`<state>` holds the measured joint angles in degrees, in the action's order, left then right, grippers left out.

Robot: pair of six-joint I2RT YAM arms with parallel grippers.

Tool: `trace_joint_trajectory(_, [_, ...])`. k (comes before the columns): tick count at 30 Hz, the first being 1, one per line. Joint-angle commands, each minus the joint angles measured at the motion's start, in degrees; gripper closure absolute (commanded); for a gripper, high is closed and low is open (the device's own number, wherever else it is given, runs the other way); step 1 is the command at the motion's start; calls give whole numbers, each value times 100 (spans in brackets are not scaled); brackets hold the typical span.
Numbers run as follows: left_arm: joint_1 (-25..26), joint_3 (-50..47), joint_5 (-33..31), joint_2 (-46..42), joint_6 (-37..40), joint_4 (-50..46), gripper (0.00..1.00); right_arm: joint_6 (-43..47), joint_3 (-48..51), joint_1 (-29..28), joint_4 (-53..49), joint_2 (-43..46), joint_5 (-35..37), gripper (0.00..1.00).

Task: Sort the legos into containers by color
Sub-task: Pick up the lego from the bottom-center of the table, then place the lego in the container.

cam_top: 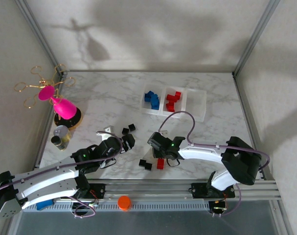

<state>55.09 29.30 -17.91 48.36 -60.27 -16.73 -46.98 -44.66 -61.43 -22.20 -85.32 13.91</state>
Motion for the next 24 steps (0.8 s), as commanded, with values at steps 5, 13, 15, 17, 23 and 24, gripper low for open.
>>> trace_joint_trajectory(5, [-83, 520, -436, 425, 563, 246, 0, 568, -659, 408, -227, 328, 326, 59])
trace_joint_trajectory(13, [-287, 732, -673, 1308, 1133, 1449, 0, 1591, -1571, 1707, -139, 231, 543, 58])
trace_joint_trajectory(15, [-307, 811, -723, 1527, 1334, 1815, 1, 1815, -1856, 1983, -59, -27, 558, 58])
trace_joint_trajectory(17, [-306, 841, -733, 1747, 1525, 2236, 0, 2023, -2166, 2260, -22, -339, 632, 58])
trace_joint_trajectory(23, [-388, 678, -428, 2418, 2054, 3490, 0, 2432, -2993, 2929, 187, -1224, 733, 58])
trace_joint_trajectory(24, [-415, 658, -364, 2497, 2129, 3598, 0, 2477, -3157, 3017, 164, -1400, 731, 58])
